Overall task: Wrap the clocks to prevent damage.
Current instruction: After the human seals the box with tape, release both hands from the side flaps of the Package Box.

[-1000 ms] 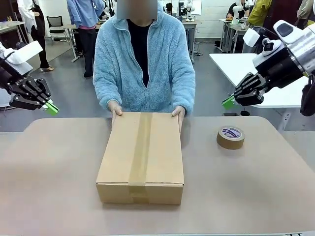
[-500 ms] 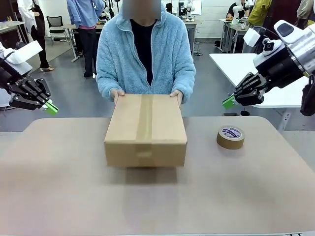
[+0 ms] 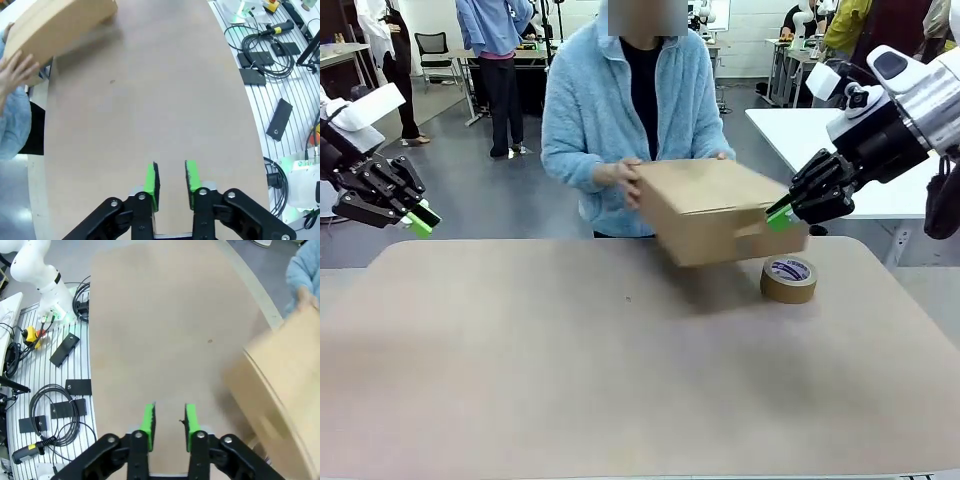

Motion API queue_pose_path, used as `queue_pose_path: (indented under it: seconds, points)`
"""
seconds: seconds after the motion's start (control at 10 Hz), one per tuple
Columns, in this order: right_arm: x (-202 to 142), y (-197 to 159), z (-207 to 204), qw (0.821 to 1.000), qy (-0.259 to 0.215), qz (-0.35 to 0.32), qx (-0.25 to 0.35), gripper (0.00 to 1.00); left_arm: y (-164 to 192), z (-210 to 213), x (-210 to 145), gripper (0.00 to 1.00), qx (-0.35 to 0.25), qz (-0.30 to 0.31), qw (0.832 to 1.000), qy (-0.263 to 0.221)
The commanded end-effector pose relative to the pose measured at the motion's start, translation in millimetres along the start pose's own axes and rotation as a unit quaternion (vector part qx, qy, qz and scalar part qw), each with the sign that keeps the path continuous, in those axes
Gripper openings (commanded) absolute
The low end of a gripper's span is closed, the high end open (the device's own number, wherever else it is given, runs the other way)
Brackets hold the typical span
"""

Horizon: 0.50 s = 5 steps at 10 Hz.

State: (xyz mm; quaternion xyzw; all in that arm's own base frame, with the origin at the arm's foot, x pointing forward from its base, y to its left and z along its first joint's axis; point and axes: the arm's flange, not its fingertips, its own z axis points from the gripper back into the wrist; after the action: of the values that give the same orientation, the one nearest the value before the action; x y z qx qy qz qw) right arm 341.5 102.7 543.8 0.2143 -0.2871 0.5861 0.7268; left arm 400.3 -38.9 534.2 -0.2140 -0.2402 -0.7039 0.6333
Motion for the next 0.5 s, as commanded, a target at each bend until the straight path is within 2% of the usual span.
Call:
queue_pose_path:
  seconds: [0.0,0.4]
  points:
    - [5.1,-6.6,-5.4,1.000,0.018,-0.002,0.017,1.00,2.4,2.2,2.9,1.00,0.007,0.010,1.000,-0.009]
    - [4.6,-3.7,-7.5,1.000,0.023,-0.002,0.019,1.00,-2.6,1.2,1.1,1.00,0.004,0.007,1.000,-0.017]
